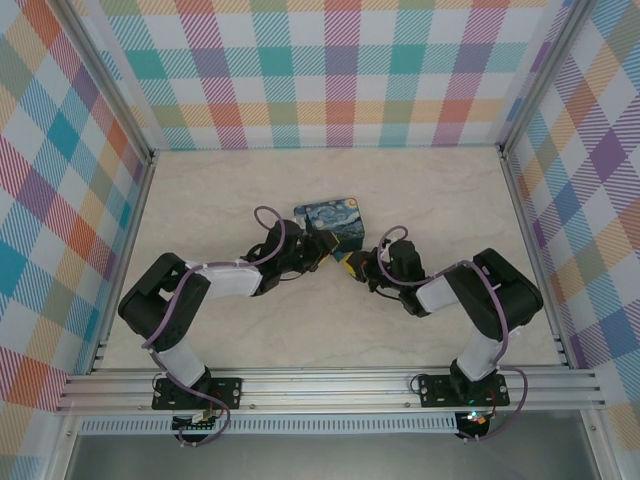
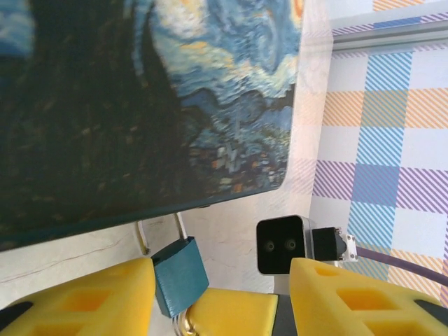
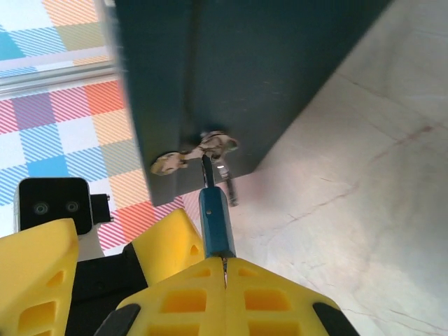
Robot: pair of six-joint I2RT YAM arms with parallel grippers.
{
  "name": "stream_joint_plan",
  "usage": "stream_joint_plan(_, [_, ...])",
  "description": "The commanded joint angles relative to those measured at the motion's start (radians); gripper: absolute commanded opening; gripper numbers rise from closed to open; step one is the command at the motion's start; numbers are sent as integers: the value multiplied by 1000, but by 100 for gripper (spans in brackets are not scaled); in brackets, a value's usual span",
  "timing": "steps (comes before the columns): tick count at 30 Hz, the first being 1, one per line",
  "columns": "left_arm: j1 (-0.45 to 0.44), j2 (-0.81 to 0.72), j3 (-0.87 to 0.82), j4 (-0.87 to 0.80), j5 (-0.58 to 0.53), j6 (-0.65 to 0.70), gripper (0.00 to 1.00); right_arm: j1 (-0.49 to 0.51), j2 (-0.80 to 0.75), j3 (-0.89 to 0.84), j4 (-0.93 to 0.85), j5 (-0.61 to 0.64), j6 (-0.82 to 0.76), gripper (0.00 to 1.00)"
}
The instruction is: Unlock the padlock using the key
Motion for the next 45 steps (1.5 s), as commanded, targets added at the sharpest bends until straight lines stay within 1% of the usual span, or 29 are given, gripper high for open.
stream_joint_plan(1, [-5, 15, -29, 14, -2, -35, 54, 9, 19, -19, 34, 20, -25, 5])
stream_joint_plan(4, [-11, 27, -42, 37, -6, -70, 54, 11, 44, -29, 78, 20, -7, 5])
stream_joint_plan(10, [-35, 84, -57, 145, -3, -157, 48, 16, 66, -30, 110, 20, 15, 5])
stream_joint_plan(15, [-54, 132, -46, 210, -18, -198, 45, 17, 63, -31, 116, 23, 22, 5])
stream_joint_plan(23, [-59, 127, -43, 212, -49, -195, 44, 17, 61, -48, 118, 42, 27, 5])
stream_joint_plan(26, [-59, 84, -48, 181, -61, -159, 47, 17, 57, -59, 107, 61, 15, 5])
stream_joint_plan(29, [-56, 18, -44, 100, -73, -97, 50, 17, 65, -59, 100, 68, -2, 6])
stream_joint_plan(32, [-48, -48, -48, 20, -93, -54, 54, 17, 77, -63, 102, 83, -14, 10])
stream_joint_plan(34, [-37, -85, -54, -18, -101, -33, 56, 18, 88, -61, 112, 82, -22, 14])
stream_joint_plan(36, [-23, -114, -61, -48, -103, -14, 56, 17, 94, -63, 121, 80, -29, 17])
stream_joint_plan(38, [-12, -141, -68, -75, -109, 2, 56, 17, 88, -72, 123, 85, -40, 23])
stream_joint_plan(43, [28, -222, -77, -158, -127, 63, 57, 15, 18, -111, 63, 120, -86, 38])
stream_joint_plan(45, [51, -255, -74, -194, -125, 89, 59, 14, -35, -116, 0, 131, -125, 40])
